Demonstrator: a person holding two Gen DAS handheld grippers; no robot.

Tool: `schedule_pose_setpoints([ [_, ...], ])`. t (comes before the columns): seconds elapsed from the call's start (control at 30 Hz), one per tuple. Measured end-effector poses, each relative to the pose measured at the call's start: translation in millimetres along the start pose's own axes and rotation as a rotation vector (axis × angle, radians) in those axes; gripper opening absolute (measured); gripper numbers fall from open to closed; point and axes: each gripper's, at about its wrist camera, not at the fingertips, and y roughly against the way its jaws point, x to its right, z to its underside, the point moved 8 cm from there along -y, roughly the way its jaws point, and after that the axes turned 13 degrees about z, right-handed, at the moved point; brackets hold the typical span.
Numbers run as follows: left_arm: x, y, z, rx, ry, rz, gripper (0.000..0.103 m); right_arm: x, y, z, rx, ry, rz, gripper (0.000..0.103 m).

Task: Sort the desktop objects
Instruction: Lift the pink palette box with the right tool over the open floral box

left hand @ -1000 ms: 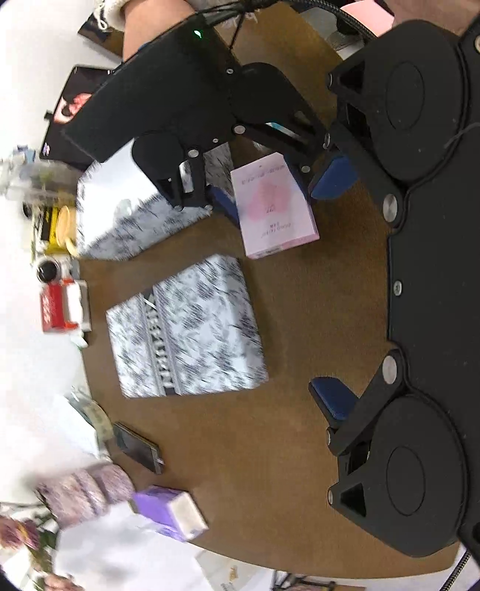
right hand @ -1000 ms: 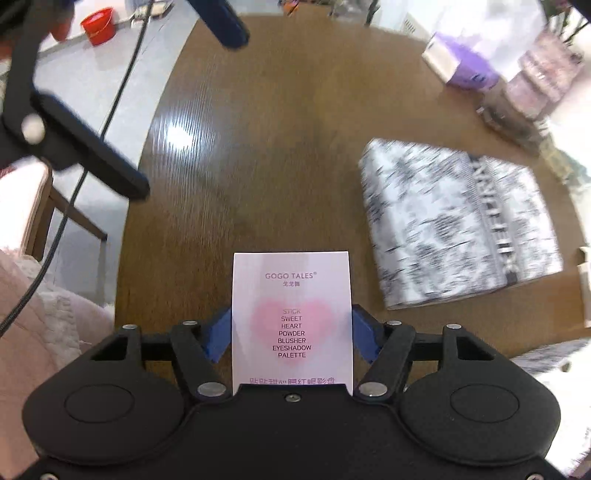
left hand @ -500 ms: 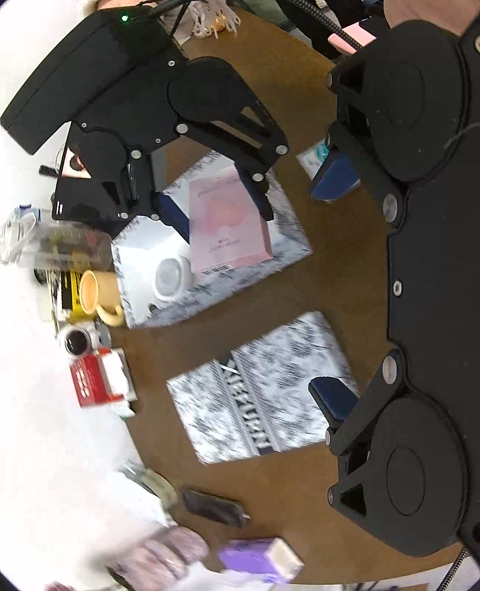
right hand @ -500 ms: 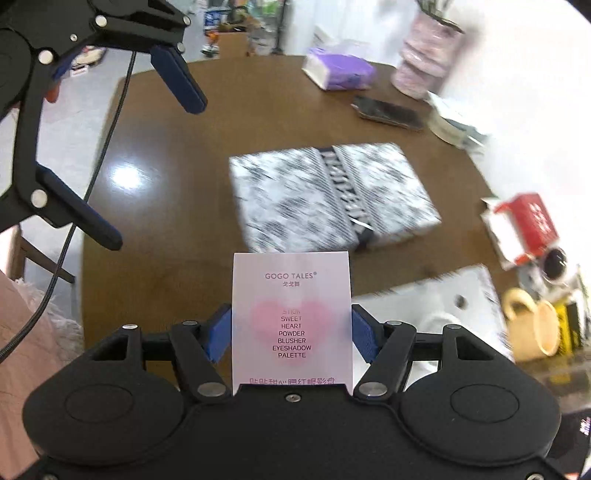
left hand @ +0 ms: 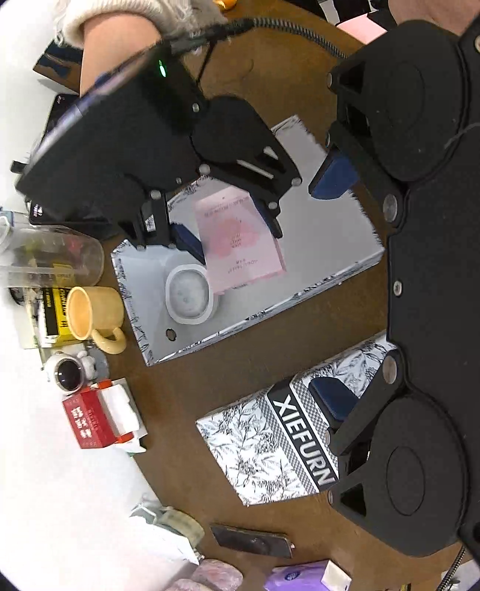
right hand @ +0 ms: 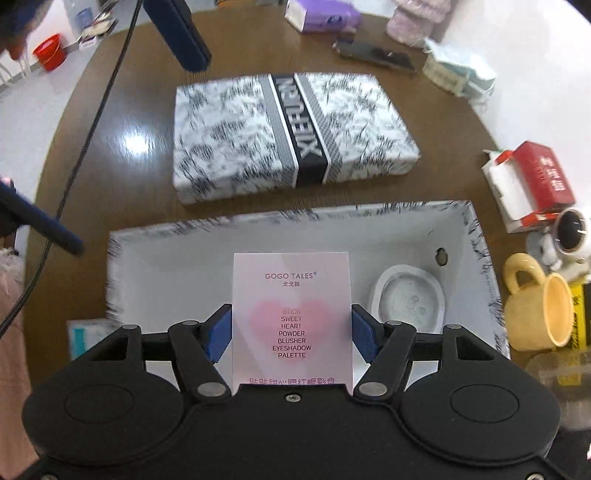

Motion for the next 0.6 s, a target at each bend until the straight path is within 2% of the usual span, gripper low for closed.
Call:
schedule_pose_setpoints([
  [0.23, -12.9, -26.8, -2.2, -0.042, 0.079, -0.025, 0.103, 6.1, -50.0, 6.9, -0.019, 0.041, -0.055, 0.069],
  [0.6, -17.2, -36.1, 2.4, -0.059, 0.148, -0.030, 0.103, 4.0, -75.6, 13.6, -0.040, 0.094, -0.068, 0.069],
])
